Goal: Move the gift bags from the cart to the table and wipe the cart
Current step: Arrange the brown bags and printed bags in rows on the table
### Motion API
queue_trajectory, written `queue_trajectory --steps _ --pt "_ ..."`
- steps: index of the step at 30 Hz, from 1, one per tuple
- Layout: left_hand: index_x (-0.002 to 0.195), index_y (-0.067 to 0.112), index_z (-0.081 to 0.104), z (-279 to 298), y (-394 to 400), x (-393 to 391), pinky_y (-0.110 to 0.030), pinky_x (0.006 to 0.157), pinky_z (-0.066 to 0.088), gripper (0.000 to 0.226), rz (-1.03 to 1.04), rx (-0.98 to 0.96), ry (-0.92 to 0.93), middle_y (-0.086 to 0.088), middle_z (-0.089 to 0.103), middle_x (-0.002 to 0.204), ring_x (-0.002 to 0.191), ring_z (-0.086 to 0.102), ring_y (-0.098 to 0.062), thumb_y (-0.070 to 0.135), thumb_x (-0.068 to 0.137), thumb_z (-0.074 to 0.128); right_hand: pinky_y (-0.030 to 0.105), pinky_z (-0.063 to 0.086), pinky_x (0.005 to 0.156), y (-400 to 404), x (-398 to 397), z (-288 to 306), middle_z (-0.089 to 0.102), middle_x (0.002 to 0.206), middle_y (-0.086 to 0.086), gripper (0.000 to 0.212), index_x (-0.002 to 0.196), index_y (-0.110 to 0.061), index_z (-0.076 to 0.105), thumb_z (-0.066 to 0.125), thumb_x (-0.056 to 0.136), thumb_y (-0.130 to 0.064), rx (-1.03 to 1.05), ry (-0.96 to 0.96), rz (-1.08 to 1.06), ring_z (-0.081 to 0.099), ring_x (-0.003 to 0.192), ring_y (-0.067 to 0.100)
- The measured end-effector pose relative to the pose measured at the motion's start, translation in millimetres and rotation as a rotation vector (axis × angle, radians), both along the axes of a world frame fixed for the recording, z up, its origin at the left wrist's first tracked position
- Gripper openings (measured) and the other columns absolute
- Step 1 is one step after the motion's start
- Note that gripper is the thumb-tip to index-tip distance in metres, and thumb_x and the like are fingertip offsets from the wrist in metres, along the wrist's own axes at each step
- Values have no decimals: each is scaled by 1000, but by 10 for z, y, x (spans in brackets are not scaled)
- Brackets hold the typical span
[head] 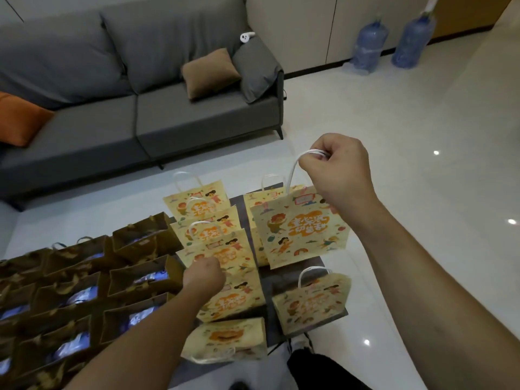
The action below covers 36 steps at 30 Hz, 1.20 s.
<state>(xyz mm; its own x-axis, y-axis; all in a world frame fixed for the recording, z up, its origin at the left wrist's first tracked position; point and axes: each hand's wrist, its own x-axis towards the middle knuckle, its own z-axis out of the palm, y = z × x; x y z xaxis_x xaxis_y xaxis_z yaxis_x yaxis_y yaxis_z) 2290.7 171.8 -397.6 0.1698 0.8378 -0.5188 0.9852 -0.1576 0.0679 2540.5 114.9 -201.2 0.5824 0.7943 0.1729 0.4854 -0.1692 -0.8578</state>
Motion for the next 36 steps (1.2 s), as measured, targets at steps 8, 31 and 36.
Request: queue_trajectory --steps 8,31,36 --pt "107 19 76 204 -52 588 -37 74 60 26 30 36 -271 4 70 93 81 63 -13 15 95 53 25 35 49 22 102 83 44 57 -5 18 63 -13 54 60 80 -10 68 19 25 38 52 7" --pt "126 18 67 211 -130 1793 -30 81 49 38 -134 -101 -474 -2 70 122 111 63 -26 30 89 65 24 37 52 -150 627 333 46 56 -9 21 61 -19 54 60 78 -9 79 -40 -131 43 54 11" --pt "123 23 70 480 -56 1755 -31 81 54 38 14 -62 -727 6 72 114 98 64 -16 45 91 71 30 39 55 -151 533 639 47 56 -9 10 66 -10 60 59 75 -10 180 -69 -150 43 56 10"
